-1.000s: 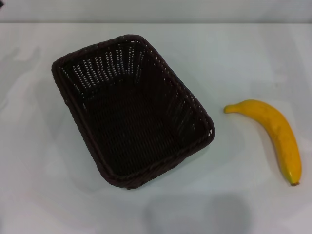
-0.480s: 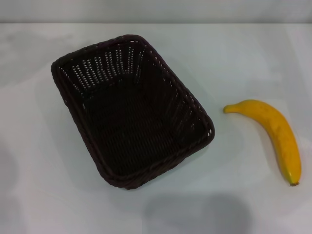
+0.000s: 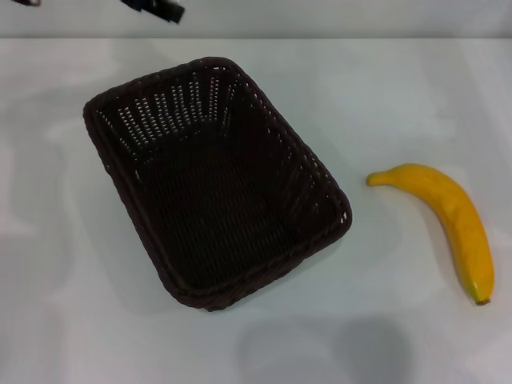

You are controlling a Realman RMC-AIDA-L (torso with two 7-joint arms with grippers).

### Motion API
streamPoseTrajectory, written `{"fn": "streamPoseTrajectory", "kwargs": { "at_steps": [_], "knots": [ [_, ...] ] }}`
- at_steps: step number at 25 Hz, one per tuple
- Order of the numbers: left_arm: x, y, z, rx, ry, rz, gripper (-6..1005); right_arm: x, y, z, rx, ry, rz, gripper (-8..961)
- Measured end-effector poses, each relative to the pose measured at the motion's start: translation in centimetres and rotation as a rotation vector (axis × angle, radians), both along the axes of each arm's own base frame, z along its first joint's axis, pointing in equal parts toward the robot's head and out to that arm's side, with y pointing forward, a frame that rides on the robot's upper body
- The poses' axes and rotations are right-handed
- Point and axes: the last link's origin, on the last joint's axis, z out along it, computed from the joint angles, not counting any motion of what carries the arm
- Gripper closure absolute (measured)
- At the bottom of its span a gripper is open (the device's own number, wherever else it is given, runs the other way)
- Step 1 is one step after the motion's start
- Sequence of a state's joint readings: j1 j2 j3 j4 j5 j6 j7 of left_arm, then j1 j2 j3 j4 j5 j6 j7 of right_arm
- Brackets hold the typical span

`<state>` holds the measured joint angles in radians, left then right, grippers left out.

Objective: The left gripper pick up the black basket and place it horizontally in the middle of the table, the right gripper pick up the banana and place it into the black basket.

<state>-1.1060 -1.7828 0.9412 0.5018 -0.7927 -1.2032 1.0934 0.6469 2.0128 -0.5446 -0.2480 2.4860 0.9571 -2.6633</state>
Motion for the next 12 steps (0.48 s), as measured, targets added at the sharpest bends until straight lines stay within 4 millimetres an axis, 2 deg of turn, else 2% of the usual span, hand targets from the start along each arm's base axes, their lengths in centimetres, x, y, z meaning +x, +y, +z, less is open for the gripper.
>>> {"fn": "streamPoseTrajectory", "kwargs": {
  "at_steps": [6,12],
  "knots": [
    [-0.1,-0.4,-2.0,-0.028,0.056,-0.025,304,0.1,-0.1,-0.2,-0.003,0.003,-0.003,229],
    [-1.3,-0.8,-3.4,-0.039,0.100,-0.014,305,-0.1,0.1,-0.4,-0.008,0.010,0.001,229]
  ]
}}
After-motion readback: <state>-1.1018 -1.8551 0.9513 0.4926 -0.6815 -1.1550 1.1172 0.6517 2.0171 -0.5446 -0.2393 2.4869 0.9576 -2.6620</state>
